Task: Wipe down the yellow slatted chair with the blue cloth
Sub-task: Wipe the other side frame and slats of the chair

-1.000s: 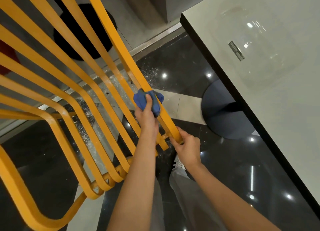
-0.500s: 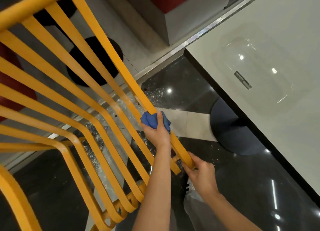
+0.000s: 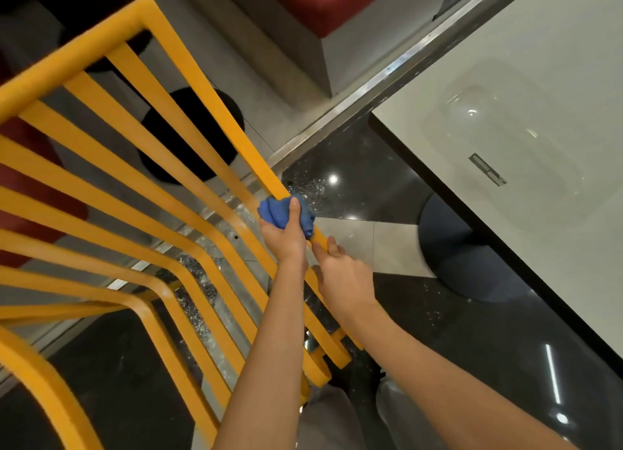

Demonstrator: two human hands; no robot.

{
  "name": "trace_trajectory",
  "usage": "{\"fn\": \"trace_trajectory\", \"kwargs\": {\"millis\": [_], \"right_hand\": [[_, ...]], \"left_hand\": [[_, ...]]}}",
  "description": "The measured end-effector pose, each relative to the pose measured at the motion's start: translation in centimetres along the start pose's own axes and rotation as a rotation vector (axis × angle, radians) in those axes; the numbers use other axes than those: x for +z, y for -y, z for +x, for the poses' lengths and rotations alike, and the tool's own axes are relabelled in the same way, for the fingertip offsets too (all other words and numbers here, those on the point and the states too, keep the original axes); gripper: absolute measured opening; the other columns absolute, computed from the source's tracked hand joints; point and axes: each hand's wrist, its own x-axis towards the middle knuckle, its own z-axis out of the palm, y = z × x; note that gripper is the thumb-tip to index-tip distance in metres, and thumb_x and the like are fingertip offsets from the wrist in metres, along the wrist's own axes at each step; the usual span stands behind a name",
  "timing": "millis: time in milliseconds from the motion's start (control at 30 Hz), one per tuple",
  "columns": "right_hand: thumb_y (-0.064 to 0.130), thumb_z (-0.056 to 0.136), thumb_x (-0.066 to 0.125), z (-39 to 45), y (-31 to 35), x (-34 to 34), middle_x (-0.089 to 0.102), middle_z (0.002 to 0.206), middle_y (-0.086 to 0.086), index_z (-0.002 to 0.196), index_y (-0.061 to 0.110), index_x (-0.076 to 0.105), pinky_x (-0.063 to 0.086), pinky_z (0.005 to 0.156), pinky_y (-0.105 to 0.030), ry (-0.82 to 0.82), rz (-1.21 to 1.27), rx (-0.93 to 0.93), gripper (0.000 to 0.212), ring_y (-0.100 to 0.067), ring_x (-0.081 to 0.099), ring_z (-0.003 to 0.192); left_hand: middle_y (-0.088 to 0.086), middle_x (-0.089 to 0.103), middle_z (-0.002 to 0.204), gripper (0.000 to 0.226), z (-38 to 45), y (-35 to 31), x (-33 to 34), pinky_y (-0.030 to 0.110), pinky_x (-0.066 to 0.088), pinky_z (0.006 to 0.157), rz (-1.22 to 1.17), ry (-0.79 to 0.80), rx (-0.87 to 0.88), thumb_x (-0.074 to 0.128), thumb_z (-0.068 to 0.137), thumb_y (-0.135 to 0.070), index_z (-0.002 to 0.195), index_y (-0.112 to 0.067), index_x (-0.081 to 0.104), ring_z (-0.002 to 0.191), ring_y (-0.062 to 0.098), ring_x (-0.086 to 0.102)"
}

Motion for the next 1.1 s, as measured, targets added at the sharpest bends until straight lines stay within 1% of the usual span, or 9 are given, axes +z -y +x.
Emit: {"fn": "trace_trajectory", "kwargs": {"millis": [167,267,333,433,667,800,933,1033,1100], "right_hand": [[0.002,0.092,0.058,-0.1,-0.9,-0.6,0.013,0.161,-0.013,0.152,0.018,0.019,0.052,0.091,-0.04,0.138,-0.104,-0.044,0.073,-0.028,0.05,0.13],[0.003,0.093,0.056,0.2,-0.5,-0.7,0.015,0.161,-0.015,0.15,0.016,0.023,0.053,0.089,-0.041,0.135,-0.123,-0.026,0.067,-0.03,0.056,0.12],[0.005,0.094,0.056,0.3,-0.3,-0.8,0.023,0.158,-0.015,0.148,0.013,0.026,0.054,0.084,-0.04,0.133,-0.154,-0.008,0.063,-0.03,0.061,0.111],[0.008,0.097,0.051,0.3,-0.6,-0.5,0.053,0.136,-0.012,0.152,0.004,0.019,0.053,0.081,-0.038,0.129,-0.142,0.059,0.064,-0.027,0.066,0.098],[0.011,0.101,0.044,0.2,-0.4,-0.5,0.045,0.146,-0.009,0.151,0.019,0.023,0.053,0.084,-0.037,0.108,-0.152,0.017,0.055,-0.027,0.065,0.102],[0.01,0.102,0.043,-0.1,-0.3,-1.0,0.053,0.138,-0.009,0.153,0.018,0.019,0.053,0.084,-0.037,0.091,-0.138,0.026,0.058,-0.024,0.065,0.099],[0.009,0.1,0.048,0.2,-0.8,0.2,0.042,0.151,-0.007,0.151,0.02,0.027,0.056,0.085,-0.036,0.035,-0.09,0.017,0.057,-0.023,0.067,0.101],[0.005,0.073,0.081,-0.5,-1.6,1.8,0.05,0.143,-0.01,0.137,0.017,0.053,0.06,0.073,-0.036,-0.104,-0.034,-0.043,0.071,-0.024,0.07,0.101],[0.0,0.048,0.092,-1.3,-2.0,3.1,0.055,0.138,-0.015,0.133,0.009,0.057,0.053,0.093,-0.039,-0.17,-0.089,-0.09,0.093,-0.027,0.062,0.118]], "left_hand": [[-0.005,0.057,0.093,0.058,2.6,-3.9,0.7,0.007,0.048,0.063,-0.019,-0.027,0.091,0.069,0.09,-0.015,0.138,-0.001,0.041,0.072,-0.005,0.06],[0.009,0.059,0.119,0.053,5.7,-6.6,0.9,0.036,0.05,0.094,0.135,-0.077,0.357,0.067,0.092,-0.022,0.135,-0.002,0.042,0.099,0.015,0.06],[0.008,0.047,0.142,0.056,3.8,-4.4,0.9,0.029,0.04,0.109,0.287,-0.086,0.512,0.061,0.097,-0.022,0.143,-0.002,0.035,0.124,0.014,0.048],[0.002,0.014,0.163,0.07,-2.4,0.3,0.0,0.017,0.013,0.118,0.423,0.118,0.576,0.052,0.101,-0.022,0.156,-0.011,0.012,0.149,0.009,0.011],[0.024,-0.001,0.161,0.077,3.4,-3.6,0.7,0.029,0.019,0.115,0.707,0.082,0.701,0.058,0.096,-0.011,0.156,-0.009,0.008,0.149,0.037,0.01],[0.019,-0.012,0.161,0.074,0.4,0.4,-1.2,0.034,0.011,0.112,0.883,0.279,0.818,0.054,0.099,-0.023,0.156,-0.013,0.008,0.149,0.038,-0.009],[0.016,0.009,0.163,0.072,4.3,-0.6,-1.6,0.048,0.015,0.119,1.27,0.252,1.177,0.048,0.099,-0.042,0.155,-0.007,0.018,0.15,0.033,0.005],[0.014,0.016,0.162,0.072,8.8,-4.1,-0.6,0.049,0.01,0.121,1.447,0.108,1.336,0.045,0.099,-0.047,0.154,-0.006,0.021,0.151,0.026,0.011],[0.012,0.018,0.162,0.071,9.7,-5.5,-0.8,0.047,0.005,0.121,1.417,0.05,1.28,0.046,0.099,-0.045,0.154,-0.007,0.02,0.151,0.025,0.011]]}}
